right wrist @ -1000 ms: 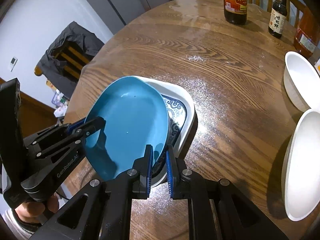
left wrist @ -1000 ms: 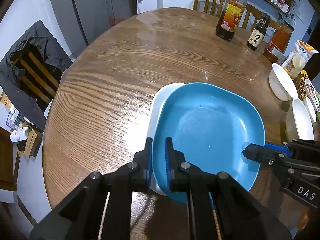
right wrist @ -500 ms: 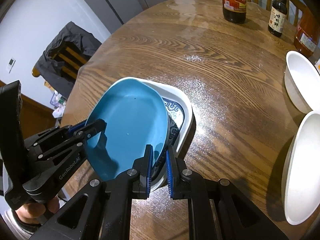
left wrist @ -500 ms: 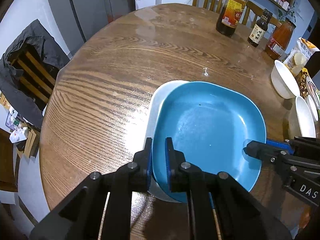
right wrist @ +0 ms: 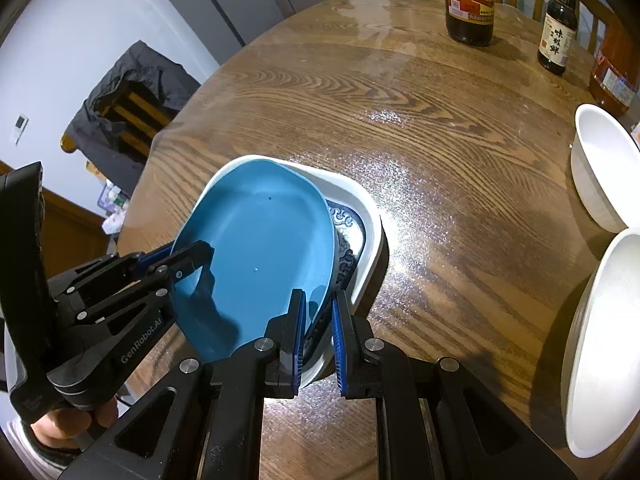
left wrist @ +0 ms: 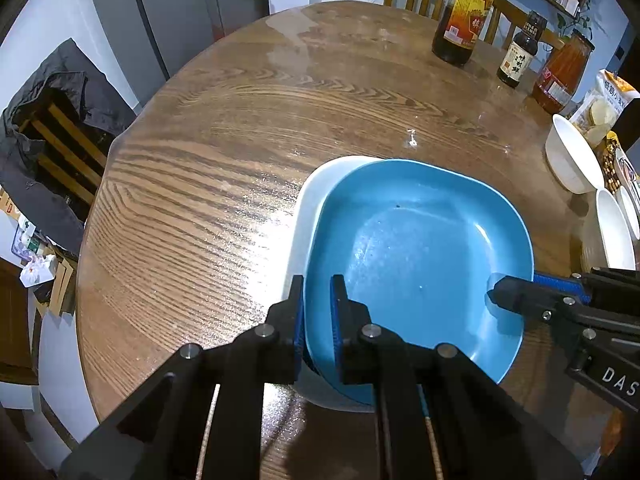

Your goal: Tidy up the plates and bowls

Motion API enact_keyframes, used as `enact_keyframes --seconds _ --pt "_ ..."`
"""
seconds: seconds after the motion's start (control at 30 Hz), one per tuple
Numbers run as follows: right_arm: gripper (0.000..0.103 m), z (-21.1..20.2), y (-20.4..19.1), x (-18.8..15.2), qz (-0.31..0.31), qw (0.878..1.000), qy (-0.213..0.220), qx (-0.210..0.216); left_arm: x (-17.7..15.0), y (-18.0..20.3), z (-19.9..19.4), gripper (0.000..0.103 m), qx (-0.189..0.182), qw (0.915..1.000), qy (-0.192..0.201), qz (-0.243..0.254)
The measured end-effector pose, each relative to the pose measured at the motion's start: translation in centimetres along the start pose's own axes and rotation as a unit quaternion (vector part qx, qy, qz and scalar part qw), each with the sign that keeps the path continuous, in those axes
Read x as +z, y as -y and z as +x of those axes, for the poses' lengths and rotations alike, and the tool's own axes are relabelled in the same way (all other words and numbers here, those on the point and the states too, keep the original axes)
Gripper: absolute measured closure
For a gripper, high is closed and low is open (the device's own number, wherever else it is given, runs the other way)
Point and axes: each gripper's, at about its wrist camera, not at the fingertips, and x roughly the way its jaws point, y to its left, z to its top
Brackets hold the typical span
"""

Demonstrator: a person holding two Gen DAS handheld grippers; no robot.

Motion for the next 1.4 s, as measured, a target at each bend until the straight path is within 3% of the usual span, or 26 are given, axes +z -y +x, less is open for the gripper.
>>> enact_keyframes --seconds 1.4 --pt "0.09 0.04 -0.57 0.4 -0.022 0.999 0.004 -0.034 0.28 0.84 0.81 0.088 0.007 0.9997 -0.014 0.021"
